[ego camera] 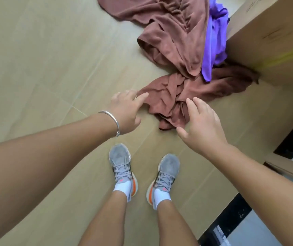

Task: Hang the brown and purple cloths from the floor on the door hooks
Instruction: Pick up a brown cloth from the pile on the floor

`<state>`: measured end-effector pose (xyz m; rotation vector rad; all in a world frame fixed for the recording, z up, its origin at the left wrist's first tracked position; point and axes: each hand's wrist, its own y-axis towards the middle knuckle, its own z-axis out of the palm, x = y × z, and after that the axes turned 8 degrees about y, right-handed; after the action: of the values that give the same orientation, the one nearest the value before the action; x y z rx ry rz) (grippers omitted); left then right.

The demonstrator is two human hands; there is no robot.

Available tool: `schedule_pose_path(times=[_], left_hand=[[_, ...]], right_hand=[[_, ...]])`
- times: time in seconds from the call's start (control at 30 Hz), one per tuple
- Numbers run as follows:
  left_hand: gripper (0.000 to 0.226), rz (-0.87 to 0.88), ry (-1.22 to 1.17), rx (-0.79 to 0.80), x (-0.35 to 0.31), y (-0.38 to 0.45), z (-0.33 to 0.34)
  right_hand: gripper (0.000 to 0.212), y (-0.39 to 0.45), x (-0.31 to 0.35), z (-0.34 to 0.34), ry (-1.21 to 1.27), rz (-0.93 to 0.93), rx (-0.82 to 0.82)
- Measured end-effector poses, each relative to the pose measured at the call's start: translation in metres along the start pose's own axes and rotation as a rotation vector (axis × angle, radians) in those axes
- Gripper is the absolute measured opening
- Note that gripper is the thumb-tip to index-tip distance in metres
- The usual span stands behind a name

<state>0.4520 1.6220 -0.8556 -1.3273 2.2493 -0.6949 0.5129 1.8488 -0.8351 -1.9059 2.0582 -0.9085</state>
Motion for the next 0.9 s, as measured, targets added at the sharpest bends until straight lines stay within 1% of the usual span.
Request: schedule_pose_path(times=[0.13, 0.27, 0.37, 0.47, 0.5, 0.53, 0.6, 0.63, 0.67, 0.7, 0.77, 0.8, 0.83, 0.9], left_hand=[[0.076, 0.012, 0.025, 0.037, 0.016, 0.062, 0.069], [0.078, 0.009, 0.002, 0.037, 0.026, 0.118, 0.128], [0.086, 0.017, 0.007, 0.02, 0.032, 0.154, 0.163], [0.097, 0.037, 0.112, 0.001, 0.037, 0.18, 0.189], [0.096, 0.042, 0.168, -0.01, 0.038, 0.185, 0.196], [0.09, 0.049, 0.211, -0.033, 0.039, 0.189, 0.201], [0.067, 0.04, 0.194, -0.103, 0.041, 0.194, 0.208], [0.057, 0.024, 0.143, -0.124, 0.042, 0.195, 0.21], [0.053, 0.014, 0.093, -0.127, 0.042, 0.196, 0.21], [0.053, 0.016, 0.057, -0.117, 0.043, 0.195, 0.209], [0.054, 0.042, 0.025, -0.111, 0.046, 0.188, 0.204], [0.054, 0.054, 0.008, -0.12, 0.049, 0.181, 0.199], [0.054, 0.062, -0.013, -0.125, 0.054, 0.174, 0.192], [0.054, 0.061, -0.04, -0.117, 0.063, 0.155, 0.172]], right_hand=[[0.088, 0.05, -0.01, 0.069, -0.013, -0.039, 0.056], [0.09, 0.095, -0.02, 0.13, -0.042, -0.08, 0.1], [0.093, 0.125, -0.029, 0.165, -0.09, -0.107, 0.102], [0.099, 0.148, -0.038, 0.193, -0.182, -0.175, 0.095], [0.101, 0.154, -0.04, 0.201, -0.218, -0.193, 0.107], [0.103, 0.159, -0.041, 0.208, -0.251, -0.193, 0.124], [0.104, 0.168, -0.044, 0.219, -0.302, -0.138, 0.147], [0.1, 0.171, -0.044, 0.223, -0.315, -0.103, 0.14], [0.091, 0.174, -0.044, 0.224, -0.313, -0.081, 0.116], [0.076, 0.176, -0.043, 0.225, -0.296, -0.075, 0.08], [0.039, 0.179, -0.041, 0.218, -0.253, -0.077, 0.028], [0.027, 0.178, -0.04, 0.211, -0.244, -0.071, 0.025], [0.022, 0.175, -0.039, 0.202, -0.241, -0.067, 0.029], [0.018, 0.165, -0.039, 0.18, -0.232, -0.069, 0.028]])
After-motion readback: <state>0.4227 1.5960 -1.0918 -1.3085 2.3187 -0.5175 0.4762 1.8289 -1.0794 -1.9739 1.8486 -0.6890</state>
